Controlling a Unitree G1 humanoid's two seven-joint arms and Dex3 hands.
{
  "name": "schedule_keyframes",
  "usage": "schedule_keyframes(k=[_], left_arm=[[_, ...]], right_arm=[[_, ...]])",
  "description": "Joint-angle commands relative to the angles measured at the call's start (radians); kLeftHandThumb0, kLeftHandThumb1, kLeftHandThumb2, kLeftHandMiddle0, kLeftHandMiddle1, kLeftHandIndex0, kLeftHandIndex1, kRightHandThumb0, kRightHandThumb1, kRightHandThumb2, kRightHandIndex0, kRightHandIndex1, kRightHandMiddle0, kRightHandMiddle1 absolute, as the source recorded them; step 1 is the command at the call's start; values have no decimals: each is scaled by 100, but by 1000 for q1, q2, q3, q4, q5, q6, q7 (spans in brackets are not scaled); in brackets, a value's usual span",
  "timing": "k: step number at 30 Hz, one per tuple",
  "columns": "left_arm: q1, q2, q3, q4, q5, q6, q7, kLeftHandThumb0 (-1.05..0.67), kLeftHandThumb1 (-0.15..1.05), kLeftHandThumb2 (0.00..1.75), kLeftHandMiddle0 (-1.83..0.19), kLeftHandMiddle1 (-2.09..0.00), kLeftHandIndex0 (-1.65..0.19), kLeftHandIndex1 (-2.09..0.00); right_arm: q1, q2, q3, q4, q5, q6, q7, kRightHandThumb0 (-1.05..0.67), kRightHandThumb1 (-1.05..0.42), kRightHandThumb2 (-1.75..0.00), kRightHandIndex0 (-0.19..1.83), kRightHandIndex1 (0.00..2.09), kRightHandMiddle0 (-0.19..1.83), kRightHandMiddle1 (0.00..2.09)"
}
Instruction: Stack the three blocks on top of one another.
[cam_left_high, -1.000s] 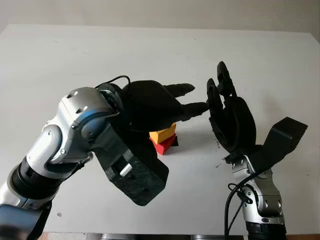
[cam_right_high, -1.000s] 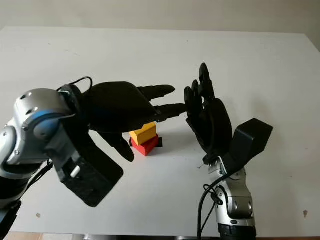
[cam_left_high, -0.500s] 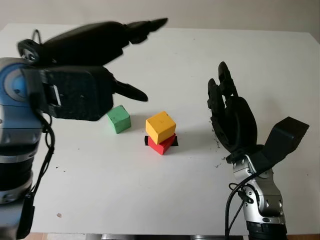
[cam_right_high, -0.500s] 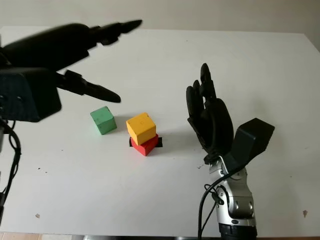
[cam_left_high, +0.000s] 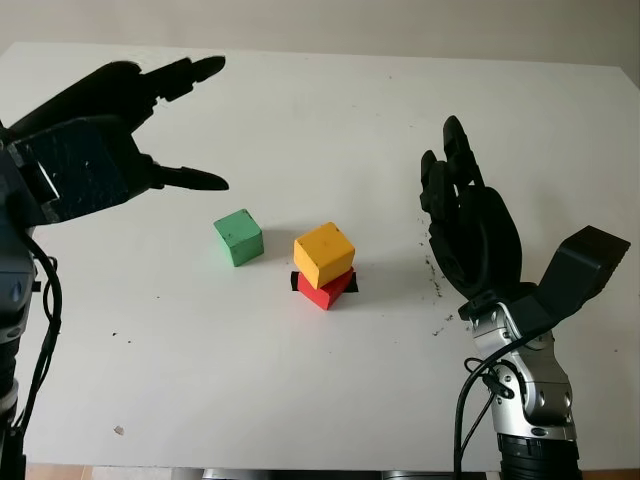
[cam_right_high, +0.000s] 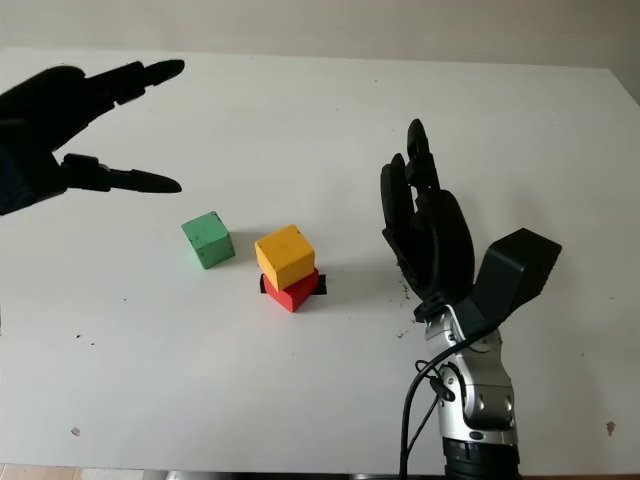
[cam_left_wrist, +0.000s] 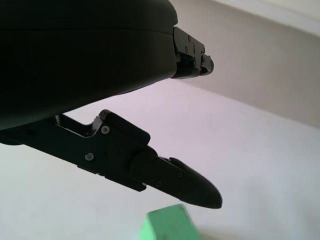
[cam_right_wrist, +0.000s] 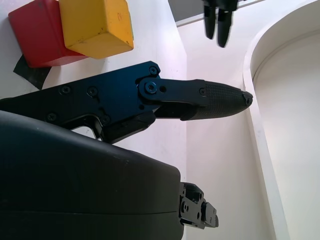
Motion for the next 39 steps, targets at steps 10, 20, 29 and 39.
schedule_keyframes(k=[10,20,29,39], left_arm=[[-29,130,-120,197,43,-388,3,-58,87,4,5,-2,-9,-4],[-115,183,-233,338,238,-772,143,-45,78,4,5,-5,-24,-9],[-259,183,-292,477,290,-958,157,-42,79,5,3,-6,-29,-8],[-338,153,-349,587,364,-1071,241,-45,79,5,-1,-6,-37,-8]], right_arm=[[-3,-18,-7,-12,2,1,1,-71,-105,-45,-19,0,-19,0],[7,-18,-8,-17,10,8,1,-72,-105,-45,-19,0,-19,0],[19,-25,-3,-16,4,7,4,-71,-105,-45,-19,0,-19,0],[30,-30,2,-25,-1,9,5,-72,-105,-46,-19,0,-19,0]])
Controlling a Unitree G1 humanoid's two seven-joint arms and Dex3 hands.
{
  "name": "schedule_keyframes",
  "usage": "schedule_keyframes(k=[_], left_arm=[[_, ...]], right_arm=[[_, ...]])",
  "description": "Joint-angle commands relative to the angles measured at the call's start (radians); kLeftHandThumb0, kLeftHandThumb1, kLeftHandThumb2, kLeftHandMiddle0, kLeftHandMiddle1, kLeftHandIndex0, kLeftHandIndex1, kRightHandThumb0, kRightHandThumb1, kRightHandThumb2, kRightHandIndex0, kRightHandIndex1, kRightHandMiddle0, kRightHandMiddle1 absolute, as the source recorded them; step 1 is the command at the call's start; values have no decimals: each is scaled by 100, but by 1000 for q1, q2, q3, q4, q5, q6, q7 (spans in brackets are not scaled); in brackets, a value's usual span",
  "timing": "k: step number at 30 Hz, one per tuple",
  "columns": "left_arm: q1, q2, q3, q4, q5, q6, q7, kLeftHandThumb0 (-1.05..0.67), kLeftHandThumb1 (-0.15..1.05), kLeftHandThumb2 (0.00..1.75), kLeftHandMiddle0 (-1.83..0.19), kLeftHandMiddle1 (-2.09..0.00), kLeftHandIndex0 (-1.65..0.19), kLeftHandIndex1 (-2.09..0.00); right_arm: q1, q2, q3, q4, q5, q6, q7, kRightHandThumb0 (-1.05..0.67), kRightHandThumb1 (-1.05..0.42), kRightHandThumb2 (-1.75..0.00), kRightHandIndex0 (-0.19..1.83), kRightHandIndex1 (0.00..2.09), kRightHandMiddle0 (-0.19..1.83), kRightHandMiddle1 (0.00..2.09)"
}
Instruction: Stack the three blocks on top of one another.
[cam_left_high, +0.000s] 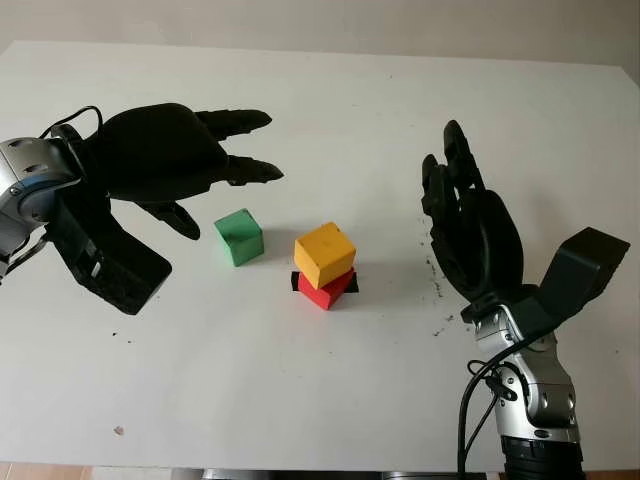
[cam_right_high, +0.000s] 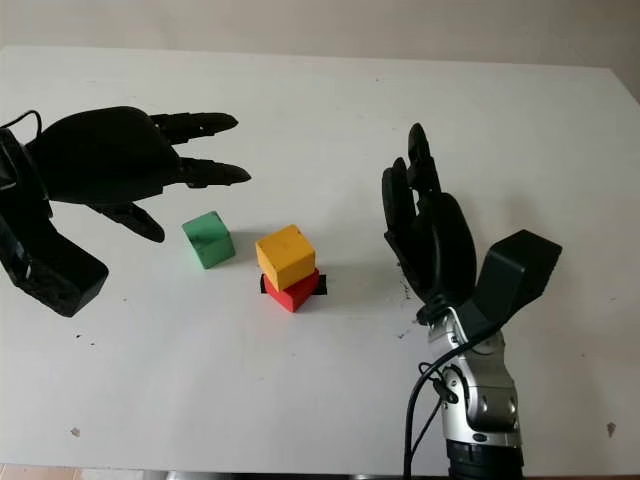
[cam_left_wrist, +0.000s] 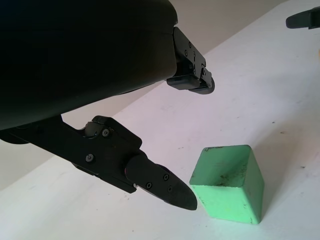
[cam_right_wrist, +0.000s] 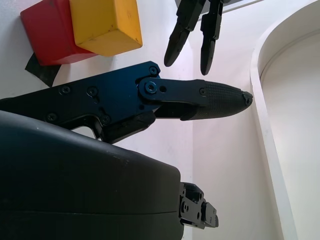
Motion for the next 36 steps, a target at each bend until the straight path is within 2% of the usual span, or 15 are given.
schedule_keyframes(k=[1,12,19,29,36], left_arm=[[-18,-9,-17,14,14,-16,23,-45,79,5,-1,-6,-37,-8],[-19,-21,-54,18,64,-15,37,-48,80,6,1,-5,-39,-7],[-23,-30,-86,44,120,-26,85,-54,79,5,1,-5,-43,-8],[-29,-57,-103,93,120,-37,102,-51,84,7,-3,-7,-58,-14],[-36,-65,-105,138,139,-58,178,-51,87,7,-12,-8,-67,-20]], right_arm=[[11,-11,-1,-24,-1,1,1,-72,-105,-46,-19,0,-19,0],[18,-7,2,-29,1,-2,-5,-72,-105,-46,-19,0,-19,0],[27,-7,-1,-38,11,5,-3,-71,-105,-46,-19,0,-19,0],[25,-10,2,-36,3,2,-5,-72,-105,-46,-19,0,-19,0],[24,-11,2,-32,6,-4,2,-71,-105,-47,-19,0,-19,0]])
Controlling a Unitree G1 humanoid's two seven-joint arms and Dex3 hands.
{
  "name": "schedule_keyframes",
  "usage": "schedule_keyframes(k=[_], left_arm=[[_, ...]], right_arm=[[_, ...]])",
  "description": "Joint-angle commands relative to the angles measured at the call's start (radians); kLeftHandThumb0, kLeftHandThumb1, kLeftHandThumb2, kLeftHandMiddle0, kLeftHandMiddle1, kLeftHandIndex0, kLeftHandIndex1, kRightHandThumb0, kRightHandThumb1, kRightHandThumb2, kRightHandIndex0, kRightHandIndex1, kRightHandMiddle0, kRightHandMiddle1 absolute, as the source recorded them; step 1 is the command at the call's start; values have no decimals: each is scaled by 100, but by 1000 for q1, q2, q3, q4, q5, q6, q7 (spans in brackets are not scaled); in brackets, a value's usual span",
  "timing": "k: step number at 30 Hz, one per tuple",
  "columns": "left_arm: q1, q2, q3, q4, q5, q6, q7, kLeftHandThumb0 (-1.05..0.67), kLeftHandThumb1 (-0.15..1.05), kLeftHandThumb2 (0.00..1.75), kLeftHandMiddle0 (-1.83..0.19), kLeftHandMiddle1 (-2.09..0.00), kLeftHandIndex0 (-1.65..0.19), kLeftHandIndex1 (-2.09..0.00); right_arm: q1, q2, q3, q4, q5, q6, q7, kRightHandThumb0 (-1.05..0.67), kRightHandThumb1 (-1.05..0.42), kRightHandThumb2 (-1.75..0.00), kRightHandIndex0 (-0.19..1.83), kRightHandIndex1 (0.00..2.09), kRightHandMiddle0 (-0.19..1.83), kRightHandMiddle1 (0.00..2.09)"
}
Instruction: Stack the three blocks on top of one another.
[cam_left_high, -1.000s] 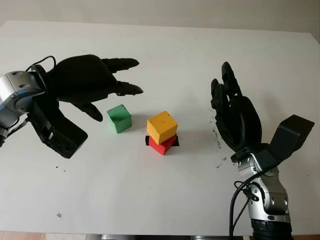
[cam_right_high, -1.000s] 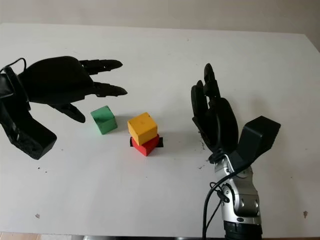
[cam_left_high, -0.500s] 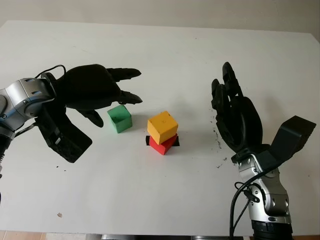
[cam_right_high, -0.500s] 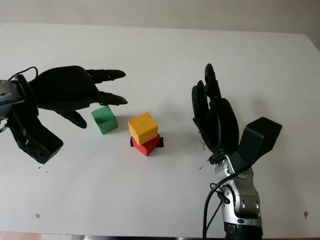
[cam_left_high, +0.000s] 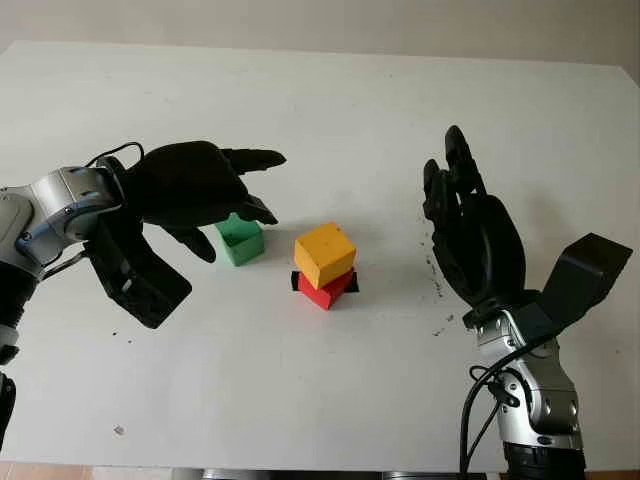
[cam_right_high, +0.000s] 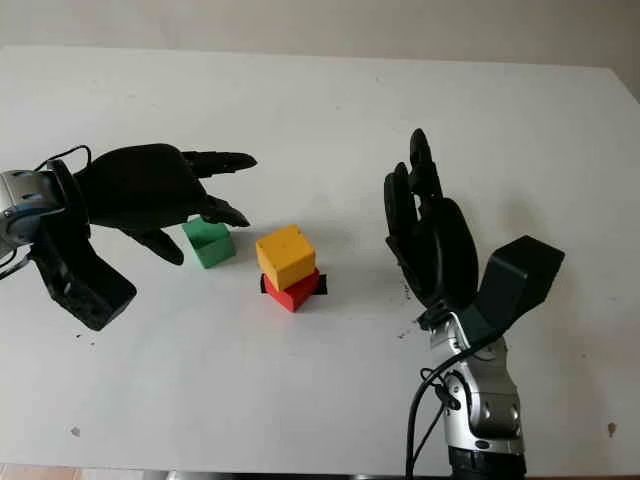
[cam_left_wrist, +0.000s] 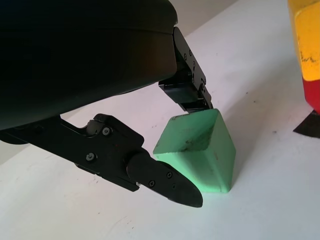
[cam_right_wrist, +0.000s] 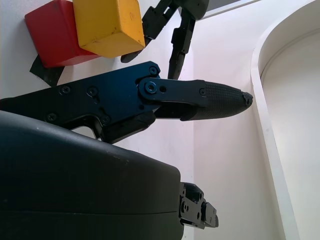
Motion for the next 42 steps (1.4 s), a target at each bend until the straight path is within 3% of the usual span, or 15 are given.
schedule_keyframes(k=[1,5,8,15,20,25,29,33,42], left_arm=[[-27,0,-9,10,9,-4,22,-52,88,7,-13,-8,-68,-21],[-37,-1,-13,24,12,-9,39,-51,93,6,-17,-6,-45,-76],[-39,-4,-10,37,2,-11,47,-46,95,6,-22,-7,-42,-113],[-40,-5,1,56,-9,-7,85,-39,96,5,-31,-9,-45,-123],[-52,2,7,72,-20,-4,102,-37,95,5,-37,-10,-37,-141],[-79,12,25,30,-152,75,-122,-35,96,5,-36,-8,-36,-135],[-123,8,55,-30,-320,209,-381,-34,98,6,-34,-7,-35,-134],[-183,1,69,-73,-413,325,-553,-32,100,6,-32,-5,-33,-132],[-259,-48,113,-75,-573,554,-727,-36,100,5,-29,-4,-36,-133]], right_arm=[[4,-11,0,-15,-3,-3,2,-71,-105,-47,-19,0,-19,0],[0,-11,0,-12,-6,-1,-2,-72,-105,-46,-19,0,-19,0],[-5,-9,-3,-7,-3,-2,-1,-72,-105,-46,-19,0,-19,0],[-13,-11,-3,0,-6,1,-3,-71,-105,-46,-19,0,-19,0],[-15,-6,-4,2,-1,3,-8,-72,-105,-44,-19,0,-19,0],[-14,-3,-2,0,-1,9,-16,-73,-105,-43,-19,0,-19,0],[-16,-2,2,4,-4,4,-15,-73,-105,-43,-19,0,-19,0],[-13,8,3,7,7,2,-13,-73,-105,-43,-19,0,-19,0],[1,8,11,-3,-5,3,-17,-72,-105,-44,-19,0,-19,0]])
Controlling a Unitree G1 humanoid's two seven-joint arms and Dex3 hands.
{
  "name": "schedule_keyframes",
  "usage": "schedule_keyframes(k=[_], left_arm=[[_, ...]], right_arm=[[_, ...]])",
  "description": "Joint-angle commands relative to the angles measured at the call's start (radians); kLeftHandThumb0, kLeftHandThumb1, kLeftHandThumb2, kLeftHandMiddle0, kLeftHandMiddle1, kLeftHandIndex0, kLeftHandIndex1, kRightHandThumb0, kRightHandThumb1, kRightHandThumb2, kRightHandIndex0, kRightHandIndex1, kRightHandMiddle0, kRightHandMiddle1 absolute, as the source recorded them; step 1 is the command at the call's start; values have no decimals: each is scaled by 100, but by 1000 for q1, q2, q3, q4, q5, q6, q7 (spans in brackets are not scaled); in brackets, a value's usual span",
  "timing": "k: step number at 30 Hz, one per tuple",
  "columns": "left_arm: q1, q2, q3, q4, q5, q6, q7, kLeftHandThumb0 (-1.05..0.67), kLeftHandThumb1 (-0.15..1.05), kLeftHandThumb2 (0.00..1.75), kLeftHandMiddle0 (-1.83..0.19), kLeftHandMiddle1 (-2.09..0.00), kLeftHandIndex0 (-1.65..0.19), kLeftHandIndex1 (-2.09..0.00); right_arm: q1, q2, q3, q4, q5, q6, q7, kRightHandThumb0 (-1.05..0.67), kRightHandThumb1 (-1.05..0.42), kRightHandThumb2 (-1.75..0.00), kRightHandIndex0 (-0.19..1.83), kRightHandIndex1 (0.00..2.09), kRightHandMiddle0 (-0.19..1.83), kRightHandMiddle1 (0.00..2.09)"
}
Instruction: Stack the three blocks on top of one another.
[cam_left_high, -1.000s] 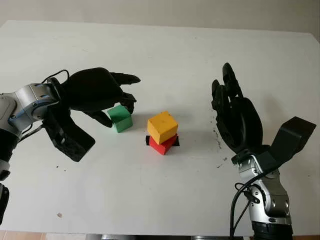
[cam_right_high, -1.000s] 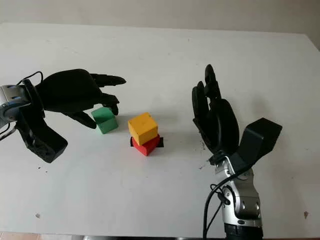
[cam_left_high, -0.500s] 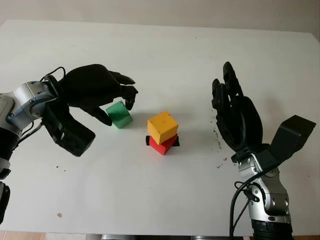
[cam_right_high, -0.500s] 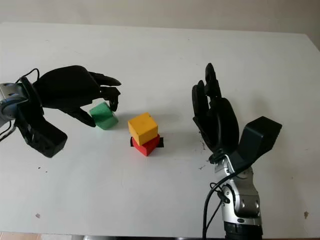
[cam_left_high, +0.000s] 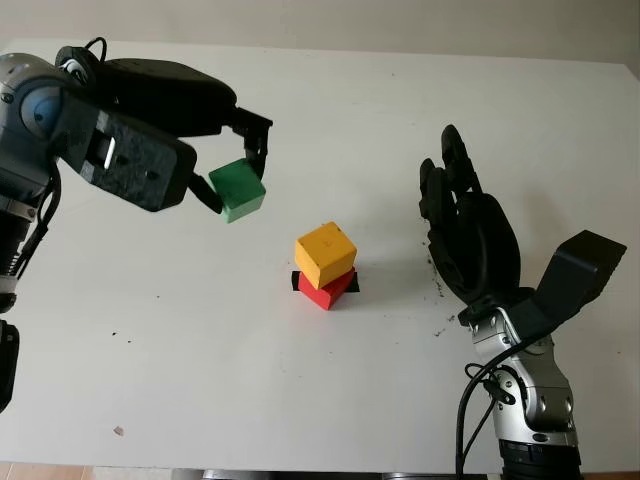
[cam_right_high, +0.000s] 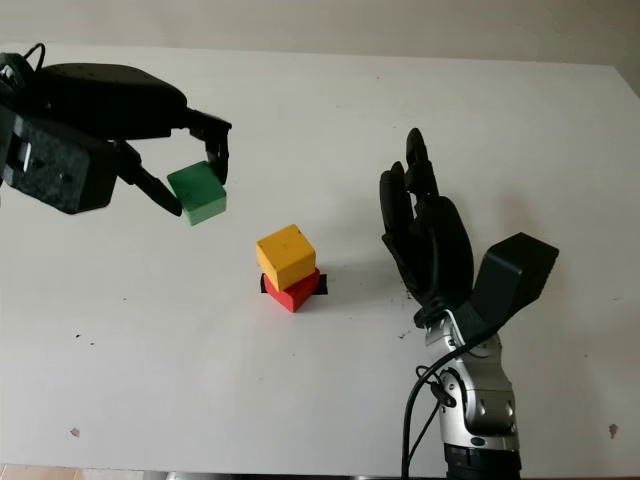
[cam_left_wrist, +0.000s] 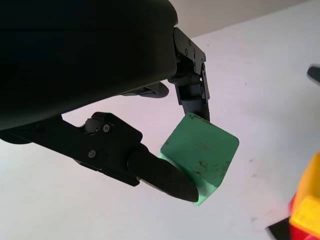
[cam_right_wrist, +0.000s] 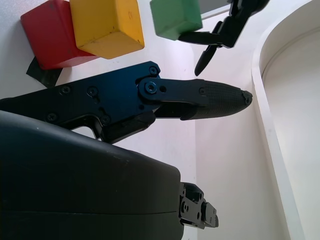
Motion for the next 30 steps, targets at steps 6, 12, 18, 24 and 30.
schedule_keyframes(k=[6,12,18,24,30], left_arm=[[-41,-41,52,-30,-92,155,-51,-40,98,5,-25,-3,-39,-137],[-26,-94,90,-23,-179,201,-38,-39,97,5,-22,-4,-37,-148],[21,-144,109,-77,-247,271,-18,-42,95,5,-22,-5,-38,-156],[86,-174,114,-162,-309,332,-28,-40,96,6,-21,-5,-32,-157],[124,-201,99,-198,-322,370,-28,-42,96,5,-21,-5,-37,-153]], right_arm=[[13,-5,1,-14,-6,3,-6,-70,-105,-44,-19,0,-19,0],[16,-5,-2,-15,1,9,-3,-70,-105,-43,-19,0,-19,0],[20,-10,-3,-20,-4,7,-2,-70,-105,-43,-19,0,-19,0],[19,-13,-6,-22,2,19,1,-70,-105,-42,-19,0,-19,0],[19,-14,-6,-28,-1,24,-1,-69,-105,-43,-19,0,-19,1]])
